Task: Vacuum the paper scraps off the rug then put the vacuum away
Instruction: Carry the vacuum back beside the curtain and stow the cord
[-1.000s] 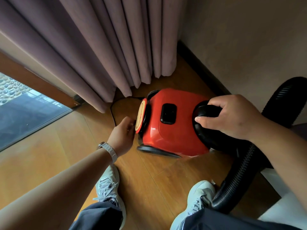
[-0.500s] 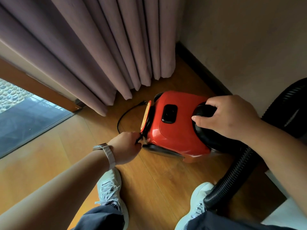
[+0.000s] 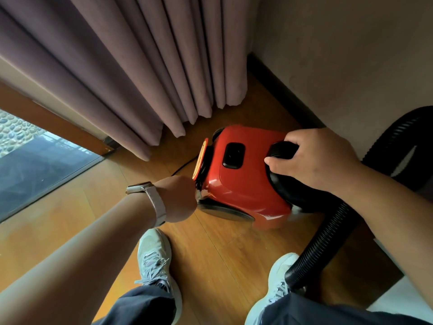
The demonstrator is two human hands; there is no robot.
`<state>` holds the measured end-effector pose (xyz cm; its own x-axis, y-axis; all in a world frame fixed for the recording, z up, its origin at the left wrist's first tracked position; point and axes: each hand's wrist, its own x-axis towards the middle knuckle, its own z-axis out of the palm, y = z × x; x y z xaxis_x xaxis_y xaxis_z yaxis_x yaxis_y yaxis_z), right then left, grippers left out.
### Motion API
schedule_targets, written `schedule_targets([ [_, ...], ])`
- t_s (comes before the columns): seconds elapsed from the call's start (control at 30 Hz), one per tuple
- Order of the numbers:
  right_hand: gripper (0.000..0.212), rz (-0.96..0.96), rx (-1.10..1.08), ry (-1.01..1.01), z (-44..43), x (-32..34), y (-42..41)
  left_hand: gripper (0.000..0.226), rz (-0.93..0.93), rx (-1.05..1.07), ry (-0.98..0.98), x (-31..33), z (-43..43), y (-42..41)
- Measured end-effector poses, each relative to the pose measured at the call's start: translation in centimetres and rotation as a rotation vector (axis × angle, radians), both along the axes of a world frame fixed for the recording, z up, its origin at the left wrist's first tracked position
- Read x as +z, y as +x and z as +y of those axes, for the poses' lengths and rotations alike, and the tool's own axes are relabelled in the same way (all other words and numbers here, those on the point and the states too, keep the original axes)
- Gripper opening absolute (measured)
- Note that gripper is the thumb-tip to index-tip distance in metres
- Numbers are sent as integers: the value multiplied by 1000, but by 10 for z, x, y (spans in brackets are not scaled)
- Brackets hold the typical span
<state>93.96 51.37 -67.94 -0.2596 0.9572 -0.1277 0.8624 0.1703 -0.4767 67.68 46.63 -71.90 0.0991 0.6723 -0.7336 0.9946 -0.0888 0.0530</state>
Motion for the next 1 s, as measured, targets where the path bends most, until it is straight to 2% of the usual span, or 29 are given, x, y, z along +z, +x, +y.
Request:
schedule_targets([
  [0.17,53,-19,7,-17,0,-6,0,18,-105,2,-17,9,-2,3],
  [0.33,42,-30,70,-66,4,-1,8,29,-216,-62,210,28,7,-1],
  [0.43,41,-22,183,-34,5,7,8,25,-246,-108,337,33,16,-6],
  [0.53,43,-13,278,-56,5,10,6,23,-309,-69,427,31,22,-14],
  [0.63,43,13,335,-91,2,12,2,23,-406,36,378,23,24,-23],
  [0.8,40,50,426,-77,-3,19,-3,24,-710,324,280,-1,16,-44],
  [0.93,37,51,448,-64,-3,25,-2,9,-853,513,224,-15,18,-51],
  [1.0,34,60,432,-57,-4,28,0,12,-952,624,209,-22,19,-51],
])
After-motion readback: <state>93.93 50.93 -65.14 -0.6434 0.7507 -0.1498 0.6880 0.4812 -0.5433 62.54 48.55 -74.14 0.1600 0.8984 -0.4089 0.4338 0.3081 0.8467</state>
